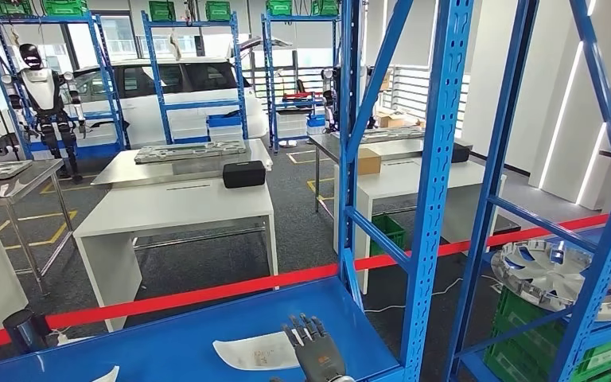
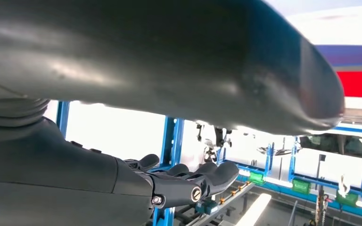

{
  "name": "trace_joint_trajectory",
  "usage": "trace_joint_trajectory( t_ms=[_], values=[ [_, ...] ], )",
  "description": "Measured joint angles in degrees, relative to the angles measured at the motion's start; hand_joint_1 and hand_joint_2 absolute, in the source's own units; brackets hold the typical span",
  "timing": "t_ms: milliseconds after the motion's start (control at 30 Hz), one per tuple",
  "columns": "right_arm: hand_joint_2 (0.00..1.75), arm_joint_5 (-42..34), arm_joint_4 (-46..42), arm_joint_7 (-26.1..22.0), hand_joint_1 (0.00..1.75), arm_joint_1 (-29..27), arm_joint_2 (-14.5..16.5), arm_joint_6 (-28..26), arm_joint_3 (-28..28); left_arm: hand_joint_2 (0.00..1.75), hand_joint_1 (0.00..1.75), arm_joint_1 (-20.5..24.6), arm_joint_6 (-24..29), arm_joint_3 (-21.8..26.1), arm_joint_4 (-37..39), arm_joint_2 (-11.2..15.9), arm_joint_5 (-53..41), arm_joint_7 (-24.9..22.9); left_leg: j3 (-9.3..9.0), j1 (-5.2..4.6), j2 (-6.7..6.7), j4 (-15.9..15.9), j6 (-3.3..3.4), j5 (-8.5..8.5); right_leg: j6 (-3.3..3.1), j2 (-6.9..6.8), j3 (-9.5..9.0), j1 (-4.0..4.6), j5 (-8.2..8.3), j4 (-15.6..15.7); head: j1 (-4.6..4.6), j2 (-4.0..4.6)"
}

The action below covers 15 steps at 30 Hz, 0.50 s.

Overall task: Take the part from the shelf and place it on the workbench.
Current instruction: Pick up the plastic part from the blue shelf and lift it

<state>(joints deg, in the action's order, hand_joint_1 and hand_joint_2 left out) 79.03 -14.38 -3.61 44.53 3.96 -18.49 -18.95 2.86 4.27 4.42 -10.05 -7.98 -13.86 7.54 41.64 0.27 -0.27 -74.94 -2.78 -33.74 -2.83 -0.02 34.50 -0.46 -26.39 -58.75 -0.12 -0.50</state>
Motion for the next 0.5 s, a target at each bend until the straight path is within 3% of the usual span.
trace_joint_trajectory(
  t_ms=[33,67,100,167,200,300,500],
  values=[
    [0.00,0.09,0.00,0.01,0.00,-0.13,0.04,0.10,0.00,0.00,0.00,-0.08,0.01,0.00,0.01,0.01,0.00,0.01,-0.08,0.10,0.01,0.93,-0.05,1.45,0.10,0.03,-0.23,-0.04,-0.18,-0.03,-0.01,0.00],
    [0.00,0.16,0.00,0.02,0.00,-0.23,0.09,0.22,0.00,0.00,0.00,-0.15,0.01,0.00,0.02,0.02,0.00,0.04,-1.30,0.18,0.02,4.09,-0.02,3.76,0.24,0.05,-0.53,-0.09,-0.38,-0.06,-0.02,0.00],
    [0.00,0.20,0.00,0.02,0.00,-0.27,0.14,0.34,0.00,0.00,0.00,-0.18,0.01,0.00,0.02,0.03,0.00,0.08,-3.19,0.22,0.08,8.46,0.08,6.20,0.43,0.07,-0.84,-0.14,-0.59,-0.06,-0.03,0.00],
    [0.00,0.23,0.00,0.02,0.00,-0.28,0.24,0.64,0.00,0.00,0.00,-0.13,0.01,0.00,0.03,0.03,0.00,0.23,-6.42,0.06,0.14,15.25,0.54,8.64,0.99,0.12,-1.15,-0.01,-0.99,-0.15,-0.03,0.00],
    [0.00,0.25,0.00,0.00,0.00,-0.33,0.27,0.77,0.00,0.00,0.00,-0.12,0.01,0.00,0.04,0.00,0.00,0.29,-7.12,0.03,0.13,16.68,0.72,8.86,1.02,0.12,-1.16,0.14,-1.14,-0.21,0.03,0.00],
    [0.00,0.27,0.00,-0.09,0.00,-0.62,0.28,0.99,0.00,0.00,0.00,-0.22,0.01,0.04,0.06,-0.04,0.00,0.36,-7.30,-0.09,-0.03,17.06,1.03,8.85,0.68,0.12,-1.23,0.26,-1.16,-0.14,0.24,0.00],
    [0.00,0.32,0.00,-0.17,0.00,-1.05,0.52,1.02,0.00,0.00,0.00,-0.20,0.01,0.37,0.07,-0.07,-0.04,0.37,-7.36,-0.26,-0.11,17.05,1.86,8.70,1.63,0.10,-1.80,0.14,-0.89,0.76,0.34,0.00]
  ],
)
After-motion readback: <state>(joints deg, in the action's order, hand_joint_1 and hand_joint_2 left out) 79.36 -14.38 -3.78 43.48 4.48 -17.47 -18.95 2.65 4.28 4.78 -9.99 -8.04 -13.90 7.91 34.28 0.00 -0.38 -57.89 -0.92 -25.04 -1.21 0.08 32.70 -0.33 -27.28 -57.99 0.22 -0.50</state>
